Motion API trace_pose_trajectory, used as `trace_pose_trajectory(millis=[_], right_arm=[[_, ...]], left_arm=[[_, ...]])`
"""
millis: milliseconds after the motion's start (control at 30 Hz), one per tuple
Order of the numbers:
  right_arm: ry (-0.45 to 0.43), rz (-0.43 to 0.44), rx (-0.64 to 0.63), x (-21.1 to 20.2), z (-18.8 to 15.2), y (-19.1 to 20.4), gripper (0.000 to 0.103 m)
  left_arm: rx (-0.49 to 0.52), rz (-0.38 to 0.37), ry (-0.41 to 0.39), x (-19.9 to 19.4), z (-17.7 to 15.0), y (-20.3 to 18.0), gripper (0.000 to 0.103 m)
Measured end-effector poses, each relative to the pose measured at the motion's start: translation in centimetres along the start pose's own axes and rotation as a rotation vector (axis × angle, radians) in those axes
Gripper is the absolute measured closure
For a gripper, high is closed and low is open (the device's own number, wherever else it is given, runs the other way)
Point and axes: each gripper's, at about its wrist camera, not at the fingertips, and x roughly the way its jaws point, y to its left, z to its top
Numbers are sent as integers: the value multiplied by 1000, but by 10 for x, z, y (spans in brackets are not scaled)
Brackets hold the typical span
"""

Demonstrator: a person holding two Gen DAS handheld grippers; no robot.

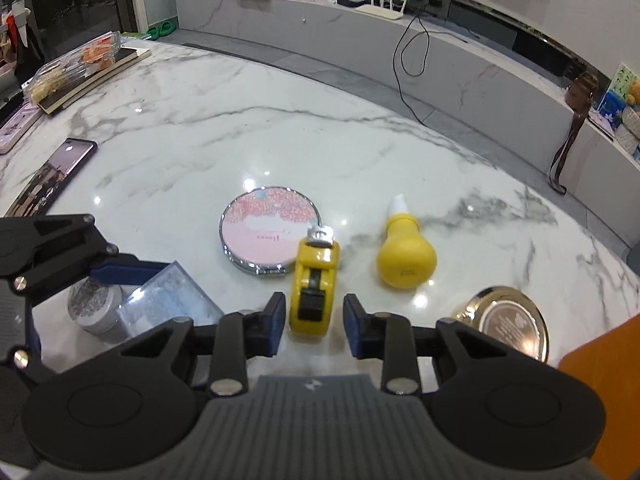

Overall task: Organize rigid objects
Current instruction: 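Close the left gripper on the clear cube box while the right gripper grasps the tape measure, then lift and carry the cube box and tape measure over the orange box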

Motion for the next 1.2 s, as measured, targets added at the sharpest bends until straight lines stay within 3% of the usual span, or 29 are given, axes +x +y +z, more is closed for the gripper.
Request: trace_pose_trajectory(millis=[100, 167, 500, 1200], right_arm=[[-15, -9, 16, 4, 4, 0, 72], [-11, 0, 36, 5, 6, -1, 84], [7, -5, 72, 5, 6, -1, 84], [-52, -62, 106, -53, -2, -7, 84]], left_arm=[[9, -2, 1, 0, 0, -1, 25], [18, 7, 3, 1, -1, -2, 27], [14, 0, 11, 1, 0, 1, 40], [54, -12, -44, -31, 12, -21, 46]])
